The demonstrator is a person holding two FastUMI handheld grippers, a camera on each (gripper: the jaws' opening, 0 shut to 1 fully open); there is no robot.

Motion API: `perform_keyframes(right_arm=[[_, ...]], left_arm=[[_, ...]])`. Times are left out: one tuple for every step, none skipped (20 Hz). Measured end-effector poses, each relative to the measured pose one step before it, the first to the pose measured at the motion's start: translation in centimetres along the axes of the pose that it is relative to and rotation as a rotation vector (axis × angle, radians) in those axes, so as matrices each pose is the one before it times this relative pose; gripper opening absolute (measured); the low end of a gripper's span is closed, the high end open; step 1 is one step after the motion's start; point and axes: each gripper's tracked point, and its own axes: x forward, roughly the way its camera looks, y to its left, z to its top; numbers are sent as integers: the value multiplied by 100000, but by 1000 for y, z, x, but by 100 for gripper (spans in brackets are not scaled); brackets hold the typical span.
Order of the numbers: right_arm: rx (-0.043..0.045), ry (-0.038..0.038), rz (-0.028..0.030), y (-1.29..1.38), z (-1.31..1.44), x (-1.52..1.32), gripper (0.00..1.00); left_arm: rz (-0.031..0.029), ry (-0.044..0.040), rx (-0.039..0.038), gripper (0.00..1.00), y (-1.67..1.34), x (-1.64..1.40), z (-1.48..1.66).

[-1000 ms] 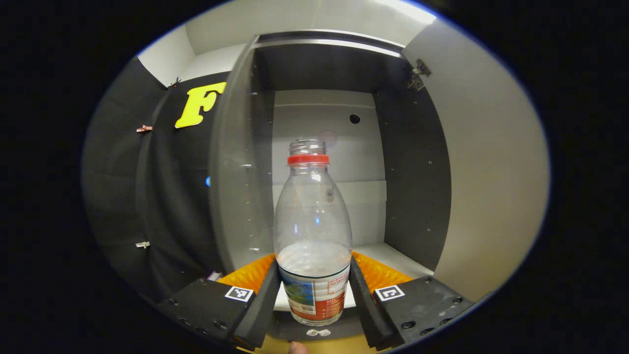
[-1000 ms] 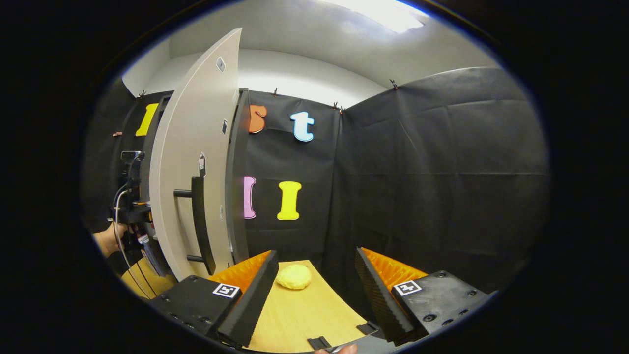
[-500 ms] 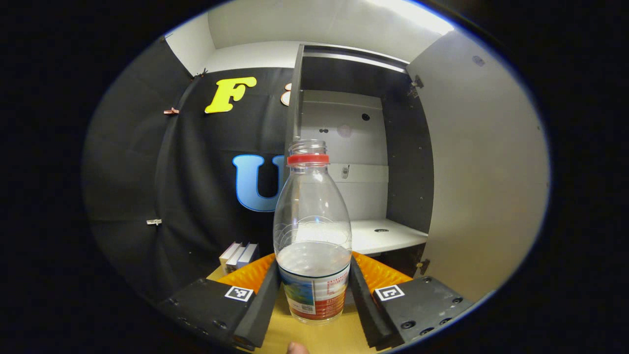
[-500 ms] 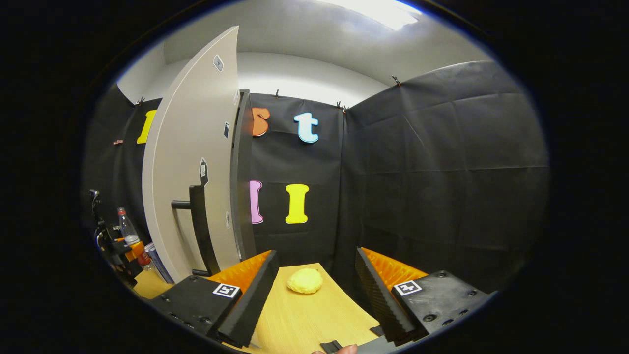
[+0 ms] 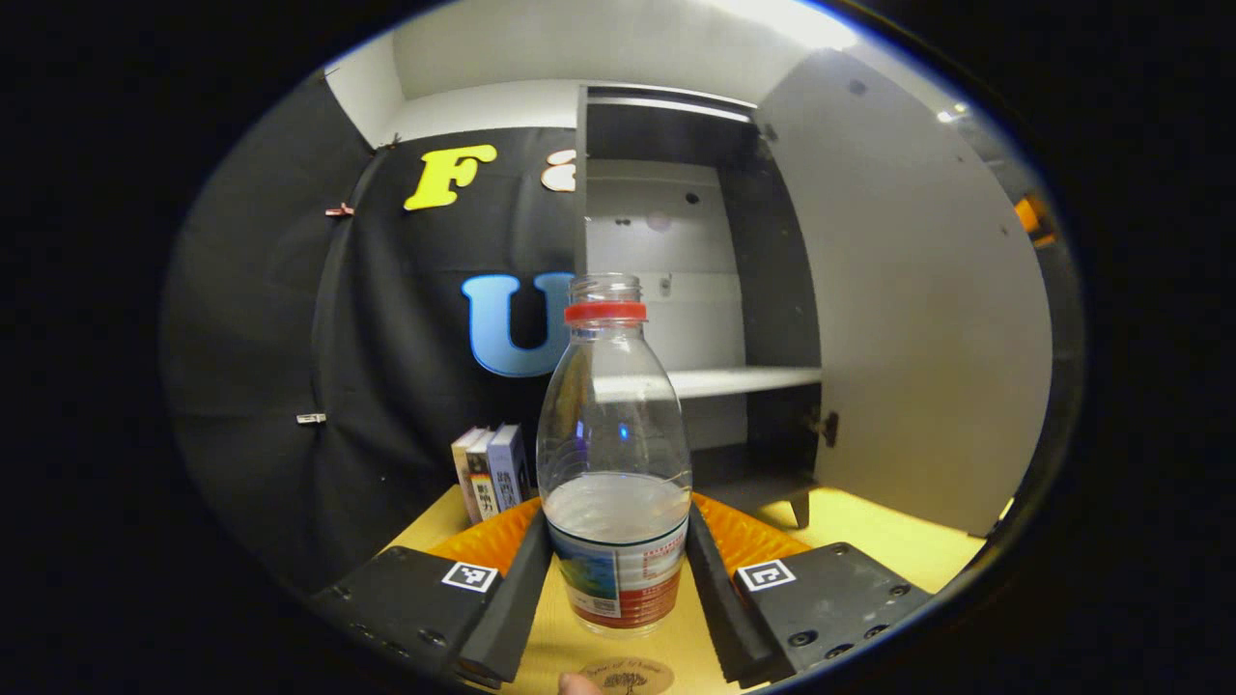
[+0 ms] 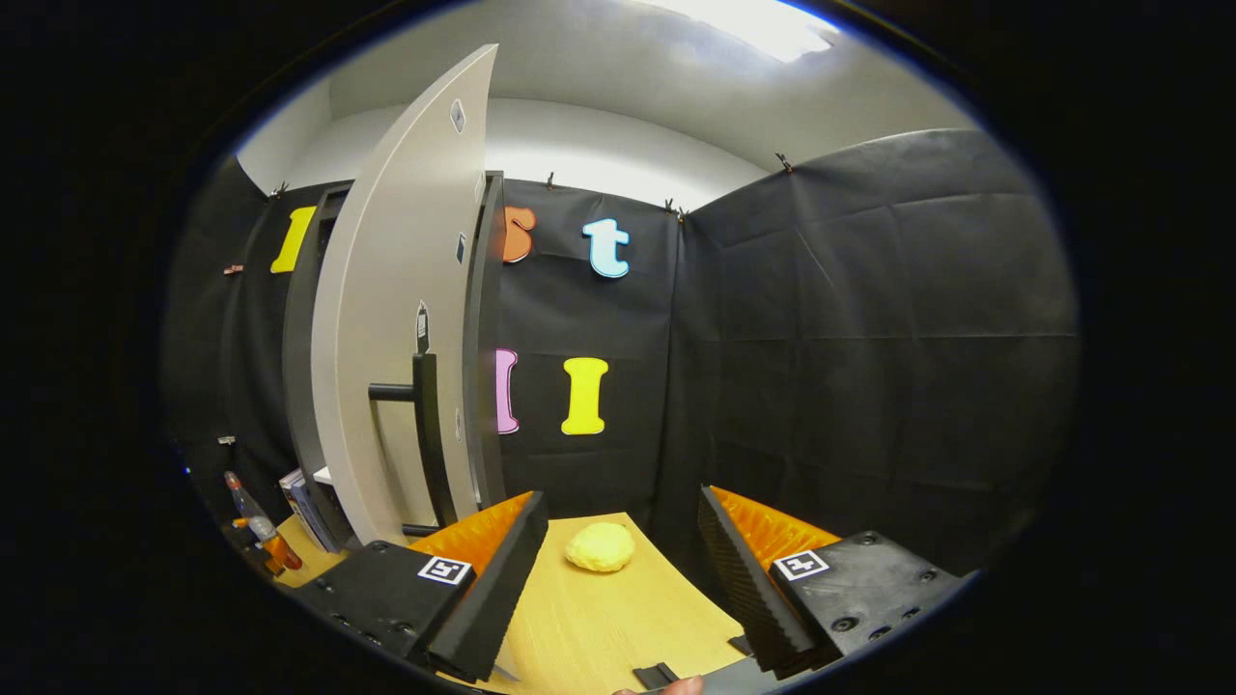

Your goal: Open the cabinet door with the right hand, grasp the bottle in the cabinet with the left hand and place it on the coaster, then close the cabinet door with the right hand.

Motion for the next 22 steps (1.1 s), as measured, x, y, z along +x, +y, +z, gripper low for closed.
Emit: perform_keyframes(right_arm=[[-22, 267, -621, -2, 75, -50, 98], [560, 609, -729, 42, 23, 75, 98], [992, 404, -240, -44, 11, -199, 98], [1009, 165, -617, -24, 140, -65, 98], [668, -116, -911, -168, 206, -69, 98], [640, 83, -1446, -375, 125, -124, 98], [1009, 386, -1367, -183, 76, 32, 98], [1367, 726, -1088, -106, 108, -65, 98], [1229, 592, -696, 75, 119, -128, 98], [934, 352, -1106, -72, 63, -83, 98], [410, -122, -1500, -134, 149, -94, 98], [185, -167, -2138, -396, 46, -72, 98], [226, 62, -1842, -179, 100, -103, 98], [547, 520, -1381, -150, 22, -96, 97], [663, 146, -905, -77, -16, -236, 97], [214, -331, -801, 26, 209, -277, 98], [-318, -348, -972, -210, 27, -96, 100], [-286, 118, -498, 87, -59, -152, 98], [-229, 254, 23, 400, 115, -429, 98], [-192, -194, 228, 325, 76, -218, 98], [153, -354, 279, 384, 161, -206, 98], [380, -441, 683, 498, 215, -253, 98]], left_arm=[[-1651, 2331, 499, 75, -225, -267, -1598], [-1015, 1964, 637, 76, -261, -289, -1427], [-913, 1219, 297, 75, -216, -110, -1258], [-840, 428, -440, 75, -172, -124, -1020], [-1072, 661, -172, 75, -375, -98, -1102], [-853, 783, 1310, 75, -184, 154, -936], [-1071, 228, 995, 75, -39, 143, -903], [-1479, 38, -325, 75, -193, 45, -952], [-935, -166, -877, 75, 201, -129, -866], [-611, -508, -1197, 75, 143, 35, -477], [-263, -838, -1469, 75, 168, 7, -393], [-574, -908, -956, 75, 109, -43, -194], [-284, -717, 113, 76, 41, 39, -65], [-1009, -426, 126, 77, -50, 16, -192], [-839, 39, 419, 77, -24, 74, -338], [-686, 82, -261, 77, 41, 68, -392], [-698, 584, -624, 77, -9, 103, -283], [-378, 142, -274, 77, 176, 114, -355], [284, 282, 224, 77, 202, 79, -209], [-490, -231, -348, 77, 35, -22, -294], [14, 173, 175, 77, 170, 6, -261], [86, 62, 83, 77, 224, 37, -334]])
